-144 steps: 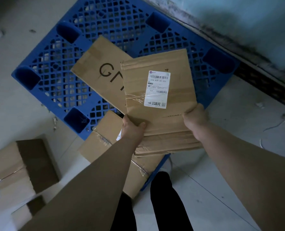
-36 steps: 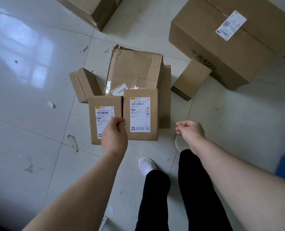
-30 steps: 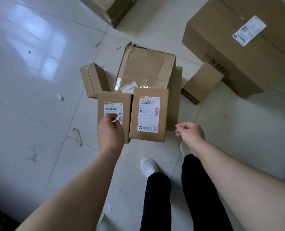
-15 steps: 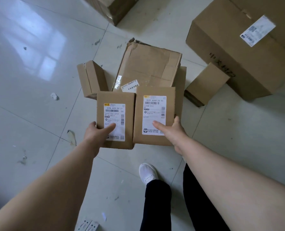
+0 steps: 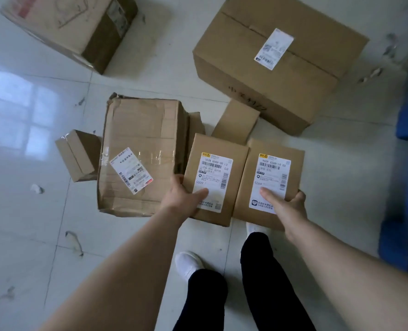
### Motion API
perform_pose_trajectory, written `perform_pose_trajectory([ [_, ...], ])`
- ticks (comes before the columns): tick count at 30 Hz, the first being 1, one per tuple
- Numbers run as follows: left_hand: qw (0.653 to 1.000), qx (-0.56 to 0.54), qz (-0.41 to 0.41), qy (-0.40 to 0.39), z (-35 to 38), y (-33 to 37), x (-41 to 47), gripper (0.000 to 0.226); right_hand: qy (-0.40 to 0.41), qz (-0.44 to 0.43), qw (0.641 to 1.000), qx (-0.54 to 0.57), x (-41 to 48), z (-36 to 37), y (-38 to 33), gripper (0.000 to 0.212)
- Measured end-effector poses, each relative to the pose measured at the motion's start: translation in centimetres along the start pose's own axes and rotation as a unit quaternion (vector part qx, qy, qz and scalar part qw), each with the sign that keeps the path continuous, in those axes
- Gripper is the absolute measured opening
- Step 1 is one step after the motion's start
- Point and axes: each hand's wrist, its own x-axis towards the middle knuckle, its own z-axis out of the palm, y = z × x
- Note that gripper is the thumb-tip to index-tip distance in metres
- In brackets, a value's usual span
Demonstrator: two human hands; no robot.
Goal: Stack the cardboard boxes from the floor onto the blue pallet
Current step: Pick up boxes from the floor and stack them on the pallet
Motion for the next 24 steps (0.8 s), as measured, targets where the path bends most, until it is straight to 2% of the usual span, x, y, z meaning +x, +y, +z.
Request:
perform_pose_trajectory([
  [3, 0.997, 0.072, 0.019, -0.011, 5.1, 2.9, 1.9, 0.068, 0.023, 0.013, 1.000, 0.008, 3.9, -3.8, -0.5, 0.088],
  [8, 0.993, 0.111, 0.004, -0.049, 11.2, 4.0, 4.2, 0.077, 0.053, 0.018, 0.997, -0.050, 9.1, -6.7, -0.3, 0.069],
  [11, 0.982, 0.176, -0.005, -0.068, 11.5, 3.0, 4.4, 0.075, 0.021, 0.010, 0.995, -0.096, 9.7, -4.7, -0.3, 0.066],
  [14, 0.970, 0.242, 0.007, -0.032, 9.4, 2.1, 5.2, 0.067, -0.059, 0.007, 0.996, -0.070, 9.4, -0.9, -0.3, 0.059],
  [16, 0.947, 0.321, 0.021, 0.024, 7.2, 1.3, 5.9, 0.058, -0.102, 0.010, 0.993, -0.061, 8.6, 1.6, -0.5, 0.054],
  [19, 0.891, 0.436, 0.079, 0.103, 3.8, -0.3, 6.9, 0.043, -0.125, -0.003, 0.990, -0.066, 7.1, 5.2, -0.2, 0.043],
  [21, 0.847, 0.507, 0.115, 0.105, 1.7, -1.6, 7.3, 0.044, -0.143, -0.012, 0.986, -0.081, 5.8, 7.7, -0.2, 0.038],
  [24, 0.790, 0.592, 0.148, 0.052, -0.3, -4.1, 8.7, 0.051, -0.188, -0.003, 0.978, -0.087, 4.1, 11.6, -0.2, 0.037],
])
